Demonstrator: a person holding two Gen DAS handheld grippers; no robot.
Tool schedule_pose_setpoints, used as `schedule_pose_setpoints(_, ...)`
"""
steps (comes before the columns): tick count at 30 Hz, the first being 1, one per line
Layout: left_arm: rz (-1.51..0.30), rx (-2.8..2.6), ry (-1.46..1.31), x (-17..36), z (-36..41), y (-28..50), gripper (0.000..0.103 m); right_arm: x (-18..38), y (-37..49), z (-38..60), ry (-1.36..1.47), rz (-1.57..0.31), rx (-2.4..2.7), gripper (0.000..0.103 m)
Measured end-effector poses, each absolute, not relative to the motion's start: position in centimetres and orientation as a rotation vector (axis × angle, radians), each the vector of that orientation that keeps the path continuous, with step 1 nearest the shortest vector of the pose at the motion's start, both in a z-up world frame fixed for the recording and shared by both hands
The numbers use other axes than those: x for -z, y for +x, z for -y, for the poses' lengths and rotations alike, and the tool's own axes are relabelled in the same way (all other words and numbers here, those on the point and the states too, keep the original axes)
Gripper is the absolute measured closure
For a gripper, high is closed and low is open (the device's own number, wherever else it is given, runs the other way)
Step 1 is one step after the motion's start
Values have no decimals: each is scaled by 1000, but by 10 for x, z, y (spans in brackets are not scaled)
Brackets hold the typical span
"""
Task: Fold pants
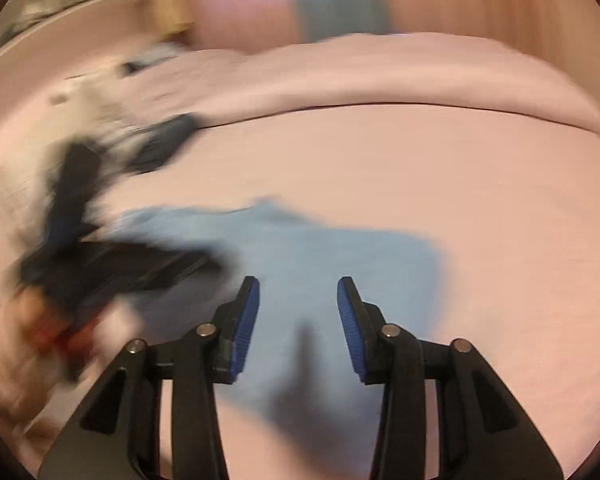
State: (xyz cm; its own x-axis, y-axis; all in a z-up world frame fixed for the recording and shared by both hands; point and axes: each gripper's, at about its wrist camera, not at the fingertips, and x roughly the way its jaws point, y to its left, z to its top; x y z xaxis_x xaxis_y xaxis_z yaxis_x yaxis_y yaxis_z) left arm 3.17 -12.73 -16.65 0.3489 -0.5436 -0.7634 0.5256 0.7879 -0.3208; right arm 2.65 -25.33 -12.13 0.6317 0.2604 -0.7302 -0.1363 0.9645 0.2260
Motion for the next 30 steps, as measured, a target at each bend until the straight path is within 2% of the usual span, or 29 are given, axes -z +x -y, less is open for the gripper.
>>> schedule_pose_setpoints(5, -1015, 819, 48, 188, 185, 12, 81, 153, 84, 277, 168, -987, -185, 82)
schedule_pose_setpoints(9, -1031, 808, 122, 217, 201, 1, 81, 183, 89, 269, 139, -1105, -212, 88)
schedule_pose_setpoints(15, -1056, 818, -9, 207, 148, 13, 81, 175, 82, 269, 140, -1056, -207, 88)
schedule_pose_setpoints(16, -1025, 777, -2, 202, 132, 13, 81, 170, 75, 269, 150, -1031, -200, 82)
schedule_pose_setpoints(17, -1010, 745, 11, 199, 120, 14, 81, 166, 69, 268, 158, -999, -199, 81)
schedule_pose_setpoints(22, -967, 517, 95, 199, 69, 19, 81, 146, 25, 262, 176, -937, -258, 81)
schedule_pose_setpoints(27, -985, 493, 35, 214, 43, 29, 81, 156, -15, 238, 129, -991, -336, 81)
schedule_pose_setpoints(29, -973, 504, 9, 215, 24, 21, 81, 185, -20, 221, 70, -1124, -338, 82)
schedule_pose_setpoints(30, -960, 509, -10, 217, 17, 18, 81, 189, -22, 217, 40, -1106, -335, 82)
